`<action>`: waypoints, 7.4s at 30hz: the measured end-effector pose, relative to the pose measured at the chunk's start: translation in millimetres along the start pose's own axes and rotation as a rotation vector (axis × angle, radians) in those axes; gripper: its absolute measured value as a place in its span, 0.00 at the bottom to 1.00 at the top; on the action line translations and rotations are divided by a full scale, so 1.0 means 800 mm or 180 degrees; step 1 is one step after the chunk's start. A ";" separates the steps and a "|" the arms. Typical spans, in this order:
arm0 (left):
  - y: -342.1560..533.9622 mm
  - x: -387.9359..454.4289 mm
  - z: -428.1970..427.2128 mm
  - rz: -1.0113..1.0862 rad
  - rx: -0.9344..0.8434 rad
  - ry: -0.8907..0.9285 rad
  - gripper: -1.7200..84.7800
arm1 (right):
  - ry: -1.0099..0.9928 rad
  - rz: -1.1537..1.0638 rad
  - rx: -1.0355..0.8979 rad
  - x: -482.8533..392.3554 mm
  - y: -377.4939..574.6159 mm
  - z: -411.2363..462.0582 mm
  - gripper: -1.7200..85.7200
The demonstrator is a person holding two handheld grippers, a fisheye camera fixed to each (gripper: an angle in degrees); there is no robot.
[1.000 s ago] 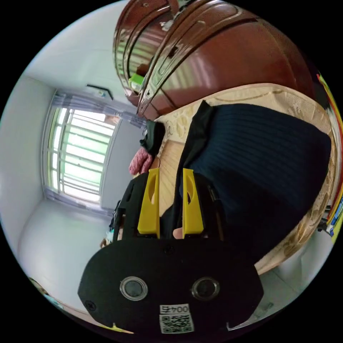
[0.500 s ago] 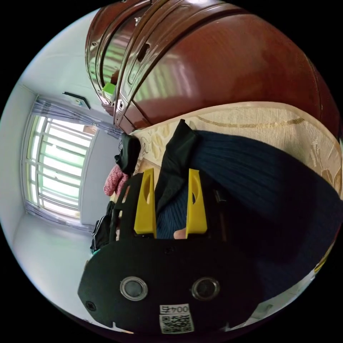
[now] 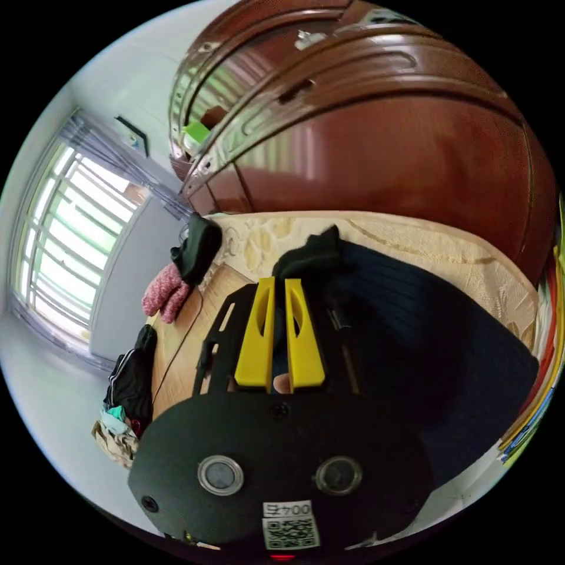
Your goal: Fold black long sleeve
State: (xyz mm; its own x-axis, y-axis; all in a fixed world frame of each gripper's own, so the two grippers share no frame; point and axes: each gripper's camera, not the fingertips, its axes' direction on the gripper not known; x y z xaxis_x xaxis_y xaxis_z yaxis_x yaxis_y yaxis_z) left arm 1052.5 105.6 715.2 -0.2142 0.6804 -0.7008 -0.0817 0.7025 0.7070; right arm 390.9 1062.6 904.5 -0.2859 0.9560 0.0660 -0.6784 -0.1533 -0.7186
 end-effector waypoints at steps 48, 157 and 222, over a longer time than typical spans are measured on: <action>0.144 0.070 -0.001 -0.0037 0.0679 -0.0254 0.16 | 0.1279 -0.3621 -0.3343 -0.402 0.954 0.219 0.01; 0.062 -0.311 0.007 -0.1374 0.0876 0.1290 0.19 | 0.0786 -0.4000 -0.3285 -0.206 0.852 0.283 0.01; 0.036 -0.537 0.077 -0.1990 0.1203 0.1722 0.18 | -0.0612 -0.2852 -0.1868 -0.135 0.906 0.220 0.14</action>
State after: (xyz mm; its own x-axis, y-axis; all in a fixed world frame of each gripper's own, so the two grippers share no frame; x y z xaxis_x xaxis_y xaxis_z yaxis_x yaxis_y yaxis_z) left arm 1202.5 -153.8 1030.9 -0.6736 0.0283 -0.7386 -0.0323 0.9972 0.0677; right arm -189.4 804.2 498.5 0.0161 0.5979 0.8014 -0.2787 0.7724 -0.5707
